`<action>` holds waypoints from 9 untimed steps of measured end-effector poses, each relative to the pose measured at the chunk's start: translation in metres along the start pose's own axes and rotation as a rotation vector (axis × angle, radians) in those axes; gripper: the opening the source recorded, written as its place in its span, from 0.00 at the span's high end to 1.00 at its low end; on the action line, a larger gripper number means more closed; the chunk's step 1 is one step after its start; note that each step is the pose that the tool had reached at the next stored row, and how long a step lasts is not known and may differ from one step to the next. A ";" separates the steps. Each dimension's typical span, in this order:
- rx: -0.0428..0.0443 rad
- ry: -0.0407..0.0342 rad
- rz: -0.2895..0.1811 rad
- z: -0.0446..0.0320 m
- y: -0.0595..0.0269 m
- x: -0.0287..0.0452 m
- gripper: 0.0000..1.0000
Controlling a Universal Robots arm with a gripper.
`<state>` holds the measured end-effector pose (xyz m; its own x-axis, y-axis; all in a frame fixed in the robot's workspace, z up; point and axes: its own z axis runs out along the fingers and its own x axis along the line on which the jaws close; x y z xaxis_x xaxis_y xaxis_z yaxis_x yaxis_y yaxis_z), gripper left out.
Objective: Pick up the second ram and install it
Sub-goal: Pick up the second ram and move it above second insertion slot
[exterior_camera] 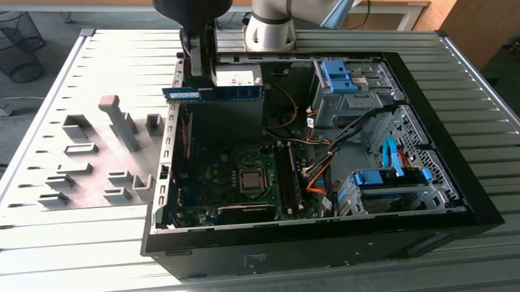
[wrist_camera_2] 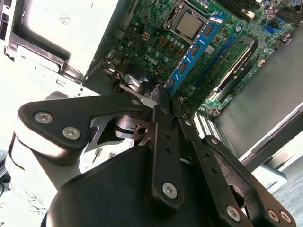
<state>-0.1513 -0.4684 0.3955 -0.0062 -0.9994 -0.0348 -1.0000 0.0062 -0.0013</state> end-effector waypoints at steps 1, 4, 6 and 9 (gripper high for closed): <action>0.0000 0.0000 0.000 0.0000 -0.0003 0.0000 0.86; 0.0000 0.0000 0.000 0.0001 -0.0011 0.0000 0.86; 0.0000 0.0000 0.000 0.0002 -0.0017 0.0000 0.86; 0.0000 0.0000 0.000 0.0003 -0.0026 0.0000 0.86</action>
<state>-0.1487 -0.4684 0.3951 -0.0063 -0.9994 -0.0347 -1.0000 0.0063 -0.0013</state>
